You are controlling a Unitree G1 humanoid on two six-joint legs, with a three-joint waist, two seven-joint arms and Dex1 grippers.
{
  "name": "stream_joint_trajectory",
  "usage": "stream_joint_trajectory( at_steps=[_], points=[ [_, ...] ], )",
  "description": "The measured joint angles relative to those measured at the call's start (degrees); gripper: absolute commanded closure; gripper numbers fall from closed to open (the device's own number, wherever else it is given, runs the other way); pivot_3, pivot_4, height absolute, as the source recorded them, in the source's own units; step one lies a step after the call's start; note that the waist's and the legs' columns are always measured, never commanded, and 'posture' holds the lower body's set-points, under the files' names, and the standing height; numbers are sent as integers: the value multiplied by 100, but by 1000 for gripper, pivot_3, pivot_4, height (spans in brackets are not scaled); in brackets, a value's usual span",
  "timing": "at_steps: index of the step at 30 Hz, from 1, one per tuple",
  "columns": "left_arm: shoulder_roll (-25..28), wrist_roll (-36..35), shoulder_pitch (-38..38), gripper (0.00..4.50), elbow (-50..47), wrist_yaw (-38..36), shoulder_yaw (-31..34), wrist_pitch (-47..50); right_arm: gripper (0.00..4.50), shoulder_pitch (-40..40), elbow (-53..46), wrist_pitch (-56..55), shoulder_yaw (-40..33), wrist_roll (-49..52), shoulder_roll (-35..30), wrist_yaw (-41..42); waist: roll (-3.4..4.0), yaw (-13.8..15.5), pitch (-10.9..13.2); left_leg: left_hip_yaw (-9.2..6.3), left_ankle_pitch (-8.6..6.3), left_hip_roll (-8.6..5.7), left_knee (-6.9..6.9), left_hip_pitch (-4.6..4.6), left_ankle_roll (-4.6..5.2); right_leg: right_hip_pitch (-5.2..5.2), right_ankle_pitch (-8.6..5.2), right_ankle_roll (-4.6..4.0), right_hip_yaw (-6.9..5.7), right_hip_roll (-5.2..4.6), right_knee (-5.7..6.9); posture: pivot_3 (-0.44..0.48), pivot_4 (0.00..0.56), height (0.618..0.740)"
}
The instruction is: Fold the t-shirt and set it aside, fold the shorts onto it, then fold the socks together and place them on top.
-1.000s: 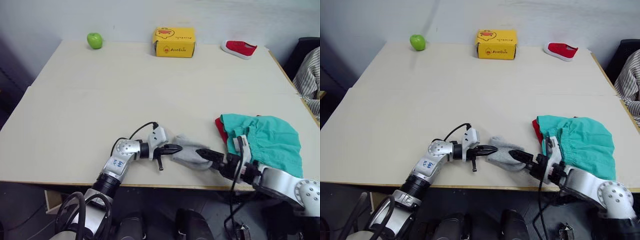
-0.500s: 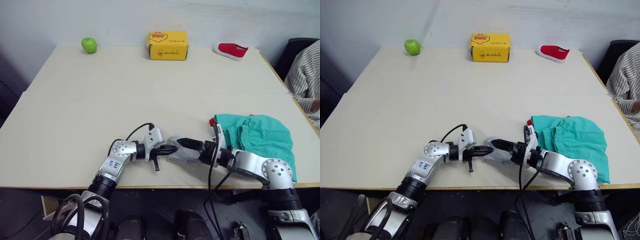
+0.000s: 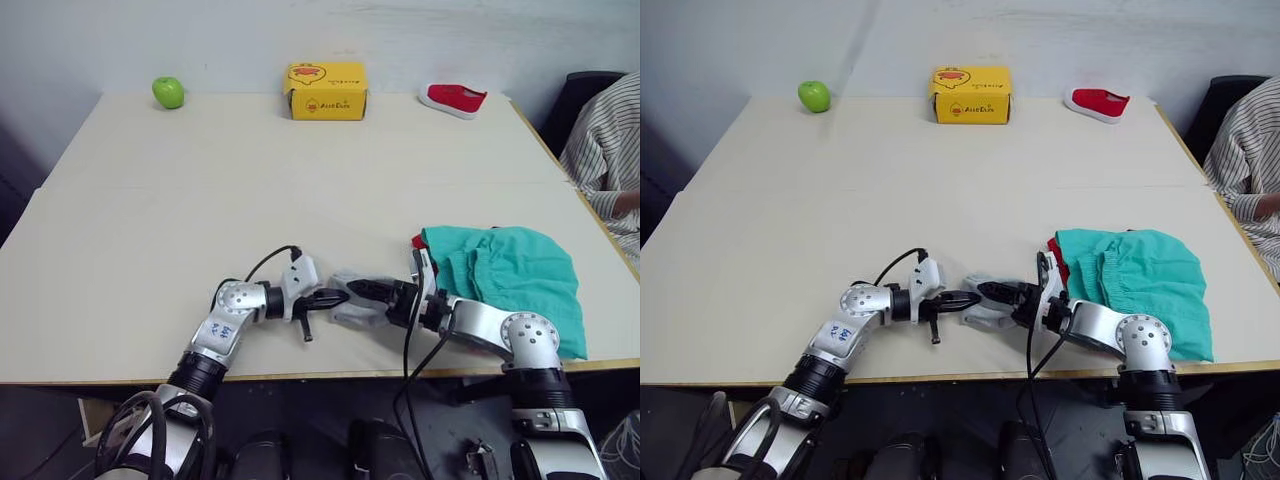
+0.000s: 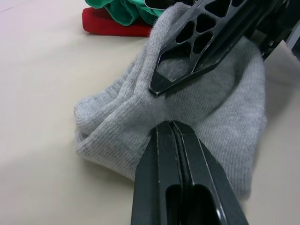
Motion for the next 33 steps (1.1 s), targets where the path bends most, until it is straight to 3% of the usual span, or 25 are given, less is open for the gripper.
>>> stream_joint_trajectory(
  at_steps=[9,18,25,33],
  points=[
    [202,-102,59,4500,76,-298,251,-283,2348,93,-112,419,-248,138,-220,113,17,24,11,12,1,-10,1,-35,0,-40,0,1,-7,16,12,0,150,740],
    [-106,-124,48,4500,198,-349,256,-498,2348,176,-486,440,-215,-296,-217,318,18,36,13,13,-1,-9,1,-38,2,-43,1,2,-7,17,9,0,150,740],
    [-295,-318,-17,4500,123,-426,266,-293,161,252,-688,446,-323,-310,-184,453,18,46,12,13,0,-10,2,-35,3,-42,1,2,-8,19,1,0,150,740],
    [-338,64,-142,4500,180,-145,7,-23,22,574,-955,452,-597,-108,-340,350,18,223,12,10,-2,-23,4,-36,15,-40,2,4,-6,6,-11,0,150,740]
  ],
)
